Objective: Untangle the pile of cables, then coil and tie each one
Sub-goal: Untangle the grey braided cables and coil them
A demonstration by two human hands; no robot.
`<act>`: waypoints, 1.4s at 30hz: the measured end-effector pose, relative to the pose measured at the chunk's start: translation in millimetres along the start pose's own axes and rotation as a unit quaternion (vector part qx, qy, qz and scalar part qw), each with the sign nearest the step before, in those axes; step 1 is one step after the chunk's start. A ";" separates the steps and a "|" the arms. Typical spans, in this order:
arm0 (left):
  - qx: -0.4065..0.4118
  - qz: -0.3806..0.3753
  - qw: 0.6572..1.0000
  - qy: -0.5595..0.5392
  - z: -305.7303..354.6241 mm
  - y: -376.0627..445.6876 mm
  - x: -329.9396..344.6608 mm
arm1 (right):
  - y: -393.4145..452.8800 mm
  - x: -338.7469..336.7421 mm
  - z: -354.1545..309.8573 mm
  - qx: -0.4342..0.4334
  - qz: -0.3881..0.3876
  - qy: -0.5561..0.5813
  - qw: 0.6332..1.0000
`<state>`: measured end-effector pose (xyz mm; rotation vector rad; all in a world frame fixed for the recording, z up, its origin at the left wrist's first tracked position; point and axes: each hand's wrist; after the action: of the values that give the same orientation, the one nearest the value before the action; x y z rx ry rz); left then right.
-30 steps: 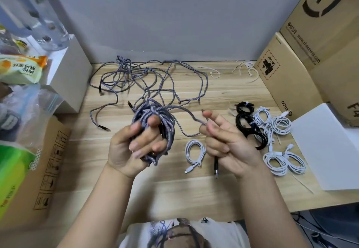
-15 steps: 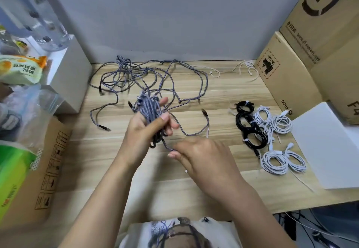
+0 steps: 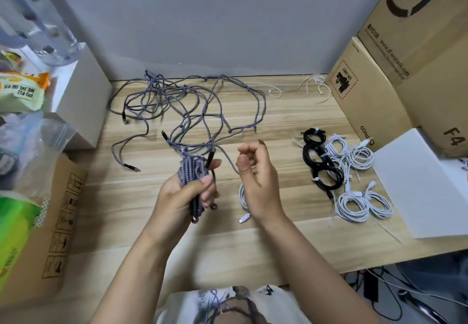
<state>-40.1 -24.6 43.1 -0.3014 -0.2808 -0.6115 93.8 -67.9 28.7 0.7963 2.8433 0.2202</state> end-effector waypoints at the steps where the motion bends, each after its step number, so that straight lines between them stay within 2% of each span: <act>1: -0.007 0.035 0.999 -0.014 0.4 0.7 -0.7 | -1.7 -0.1 18.2 0.010 -0.031 -0.087 0.996; 3: -0.011 0.074 0.997 -0.028 0.5 1.4 -1.1 | -9.1 -4.1 59.3 0.035 -0.168 -0.287 0.942; 5: -0.019 0.089 0.995 -0.032 -1.6 4.3 1.2 | -22.4 -12.9 92.4 0.050 -0.262 -0.383 0.885; 6: -0.024 0.091 0.995 -0.031 -2.8 5.9 3.0 | -29.1 -19.1 104.3 0.045 -0.274 -0.396 0.875; 11: -0.056 0.090 0.993 -0.045 -10.7 23.6 21.1 | -36.3 -62.9 134.2 0.021 -0.188 -0.413 0.891; 17: -0.089 0.096 0.990 -0.046 -19.9 52.7 52.4 | -15.1 -105.6 130.5 0.010 -0.111 -0.401 0.909; 22: -0.113 0.110 0.987 -0.030 -26.5 87.8 78.8 | 53.5 -106.9 105.1 0.070 -0.020 -0.233 0.970; 24: -0.114 0.115 0.986 -0.024 -27.1 102.5 89.0 | 105.6 -110.7 105.1 0.095 0.007 -0.196 0.976; 27: -0.114 0.131 0.985 -0.019 -24.8 118.8 99.0 | 185.7 -109.8 120.7 0.112 0.022 -0.236 0.965; 30: -0.117 0.161 0.980 -0.014 -29.6 134.8 103.8 | 253.2 -104.4 149.0 0.156 0.007 -0.318 0.935; 33: -0.133 0.178 0.975 -0.017 -34.5 143.1 107.3 | 281.3 -101.8 174.9 0.167 -0.025 -0.407 0.898; 35: -0.142 0.186 0.972 -0.018 -36.2 147.3 111.5 | 285.6 -103.5 185.4 0.168 -0.025 -0.430 0.887; 40: -0.145 0.185 0.972 -0.027 -34.5 149.3 117.9 | 278.8 -108.2 184.8 0.160 0.001 -0.420 0.893; 42: -0.143 0.177 0.974 -0.018 -32.0 147.2 117.7 | 272.4 -107.4 167.6 0.115 0.052 -0.374 0.919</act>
<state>145.5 17.6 25.8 -0.6257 -0.1662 -0.2929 355.5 121.6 -68.3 0.8427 2.1176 -0.3470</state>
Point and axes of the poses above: each hand's wrist, its own y-axis towards the middle knuckle, its own x-axis out of the palm, z = x × y, and after that the axes turned 8 degrees about y, right-handed
